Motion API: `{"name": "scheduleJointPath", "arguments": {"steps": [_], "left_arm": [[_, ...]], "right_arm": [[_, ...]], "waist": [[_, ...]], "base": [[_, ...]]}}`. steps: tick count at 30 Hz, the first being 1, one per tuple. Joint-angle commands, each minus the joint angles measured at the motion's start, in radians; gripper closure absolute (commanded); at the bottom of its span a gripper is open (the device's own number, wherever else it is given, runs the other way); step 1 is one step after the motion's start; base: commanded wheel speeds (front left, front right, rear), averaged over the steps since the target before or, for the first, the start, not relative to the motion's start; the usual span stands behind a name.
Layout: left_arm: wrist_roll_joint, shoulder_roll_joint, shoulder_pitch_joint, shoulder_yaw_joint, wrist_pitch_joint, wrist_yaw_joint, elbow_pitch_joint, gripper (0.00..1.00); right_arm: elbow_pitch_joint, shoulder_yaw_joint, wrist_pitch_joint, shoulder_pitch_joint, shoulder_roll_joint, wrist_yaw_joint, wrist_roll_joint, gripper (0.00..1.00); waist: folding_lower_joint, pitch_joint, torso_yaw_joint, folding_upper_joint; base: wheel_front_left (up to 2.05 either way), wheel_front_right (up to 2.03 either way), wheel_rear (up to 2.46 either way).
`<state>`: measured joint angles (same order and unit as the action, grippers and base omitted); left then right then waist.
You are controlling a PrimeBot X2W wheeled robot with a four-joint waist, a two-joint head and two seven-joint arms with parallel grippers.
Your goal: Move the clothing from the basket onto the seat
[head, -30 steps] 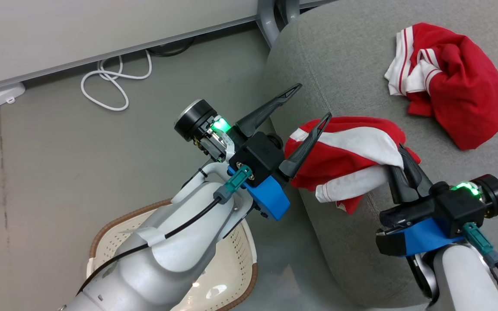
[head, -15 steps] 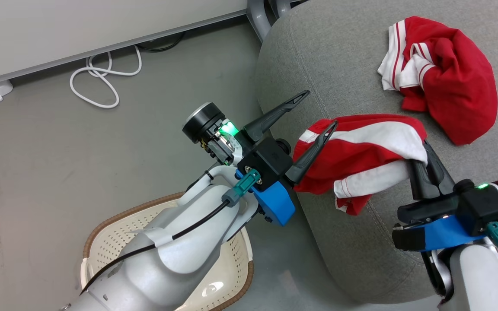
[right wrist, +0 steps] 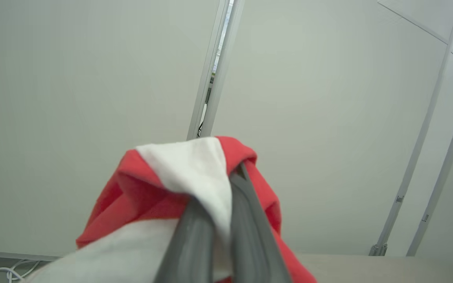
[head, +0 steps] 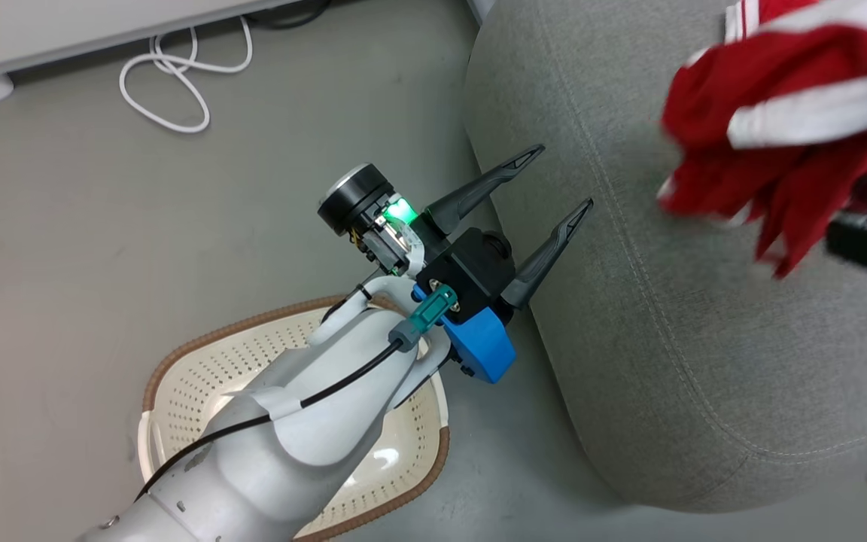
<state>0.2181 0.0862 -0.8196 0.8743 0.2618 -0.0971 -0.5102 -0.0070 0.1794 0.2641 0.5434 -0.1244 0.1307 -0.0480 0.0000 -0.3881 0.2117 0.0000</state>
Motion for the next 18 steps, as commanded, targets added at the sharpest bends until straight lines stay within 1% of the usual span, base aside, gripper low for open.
{"name": "scheduleJointPath", "arguments": {"steps": [1,5,10,13,16,18], "left_arm": [[-0.007,0.003,-0.014,-0.002,0.005,0.003,-0.002,0.0],[-0.009,0.006,-0.032,0.003,0.004,0.003,-0.01,0.0],[-0.018,0.01,-0.052,0.014,0.002,0.001,-0.013,0.0],[-0.018,0.014,-0.062,0.02,0.001,-0.001,-0.015,0.0],[-0.02,0.019,-0.071,0.023,0.001,-0.003,-0.017,0.0],[-0.02,0.021,-0.077,0.023,0.001,-0.001,-0.019,0.0]], "right_arm": [[-0.006,0.012,0.0,0.026,-0.009,0.0,0.006,1.0],[-0.017,0.085,0.0,0.136,-0.053,0.0,0.02,1.0],[0.008,0.184,0.0,0.262,-0.13,0.0,0.034,1.0],[0.044,0.233,0.0,0.317,-0.187,0.0,0.036,1.0],[0.093,0.255,0.0,0.352,-0.239,0.0,0.037,1.0],[0.131,0.261,0.0,0.37,-0.259,0.0,0.046,1.0]], "waist": [[0.0,-0.014,-0.01,0.0],[0.0,-0.053,-0.01,0.0],[0.0,-0.097,-0.005,0.0],[0.0,-0.12,-0.003,0.0],[0.0,-0.14,0.001,0.0],[0.0,-0.153,0.004,0.0]], "base": [[0.0,0.0,0.0],[0.0,0.0,0.0],[0.0,0.0,0.0],[0.0,0.0,0.0],[0.0,0.0,0.0],[0.0,0.0,0.0]]}}
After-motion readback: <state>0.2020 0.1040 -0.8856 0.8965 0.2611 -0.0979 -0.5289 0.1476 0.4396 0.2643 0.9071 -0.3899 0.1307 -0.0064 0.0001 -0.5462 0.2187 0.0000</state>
